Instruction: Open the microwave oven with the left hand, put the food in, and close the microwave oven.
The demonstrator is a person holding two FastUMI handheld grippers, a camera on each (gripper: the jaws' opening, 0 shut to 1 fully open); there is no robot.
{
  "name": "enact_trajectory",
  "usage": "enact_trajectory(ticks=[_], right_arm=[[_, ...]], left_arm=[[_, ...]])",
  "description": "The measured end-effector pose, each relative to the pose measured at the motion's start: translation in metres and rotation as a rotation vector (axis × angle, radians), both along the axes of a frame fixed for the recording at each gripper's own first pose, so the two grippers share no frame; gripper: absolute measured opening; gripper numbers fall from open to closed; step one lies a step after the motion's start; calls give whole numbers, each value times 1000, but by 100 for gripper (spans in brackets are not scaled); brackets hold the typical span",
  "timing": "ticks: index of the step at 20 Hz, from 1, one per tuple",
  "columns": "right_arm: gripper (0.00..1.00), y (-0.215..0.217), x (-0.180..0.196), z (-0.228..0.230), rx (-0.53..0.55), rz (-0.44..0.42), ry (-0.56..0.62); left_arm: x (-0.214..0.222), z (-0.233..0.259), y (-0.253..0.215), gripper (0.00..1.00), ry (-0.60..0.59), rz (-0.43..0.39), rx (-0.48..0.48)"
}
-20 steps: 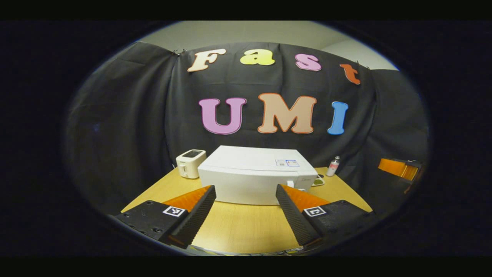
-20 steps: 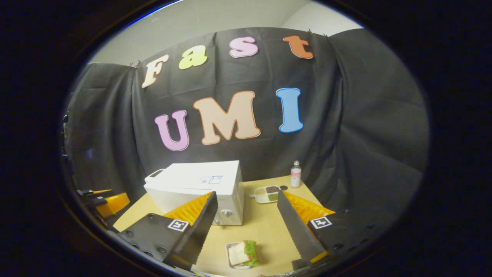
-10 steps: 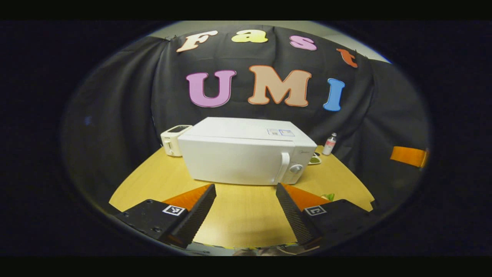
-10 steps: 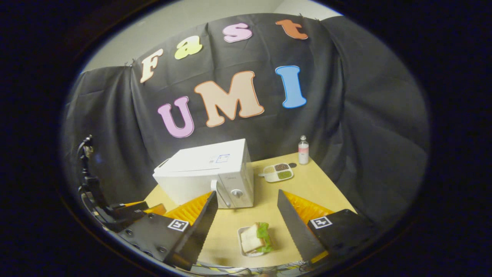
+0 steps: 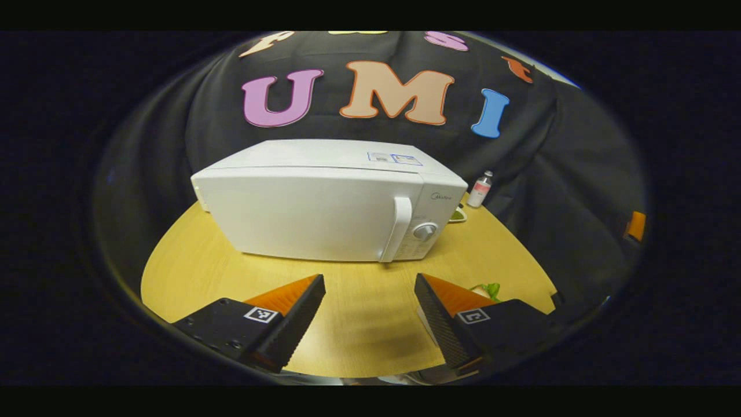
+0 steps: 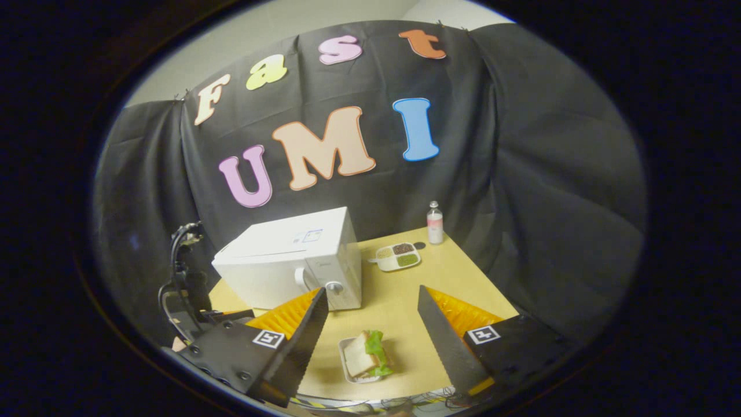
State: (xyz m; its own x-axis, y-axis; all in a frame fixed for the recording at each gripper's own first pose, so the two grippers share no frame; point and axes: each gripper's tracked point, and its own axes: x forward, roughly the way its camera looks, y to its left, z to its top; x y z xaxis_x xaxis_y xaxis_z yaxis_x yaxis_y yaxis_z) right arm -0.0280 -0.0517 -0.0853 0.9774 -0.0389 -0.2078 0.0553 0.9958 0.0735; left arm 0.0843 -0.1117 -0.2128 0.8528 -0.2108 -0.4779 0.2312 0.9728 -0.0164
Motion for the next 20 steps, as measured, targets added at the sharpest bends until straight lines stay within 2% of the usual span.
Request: enact_trajectory(ticks=[6, 10, 11, 13, 15, 16, 18, 20], right_arm=[[92, -21, 9, -1, -1, -30, 8], [92, -36, 17, -7, 0, -30, 25], [98, -39, 20, -9, 2, -27, 30], [98, -48, 25, -11, 5, -22, 42], [98, -56, 30, -14, 3, -15, 55], [98, -58, 31, -14, 3, -9, 56], [98, -64, 35, -13, 4, 4, 54], [98, -68, 39, -14, 12, 15, 56]], left_arm=[[54, -17, -25, 96, 24, -64, 57], [79, -37, -29, 96, 71, -53, 62], [84, -42, -29, 96, 89, -50, 61], [88, -50, -31, 95, 121, -48, 56], [92, -56, -33, 91, 145, -40, 49], [95, -58, -32, 82, 146, -37, 57], [102, -60, -28, 74, 143, -15, 73], [106, -62, -32, 70, 156, -3, 50]])
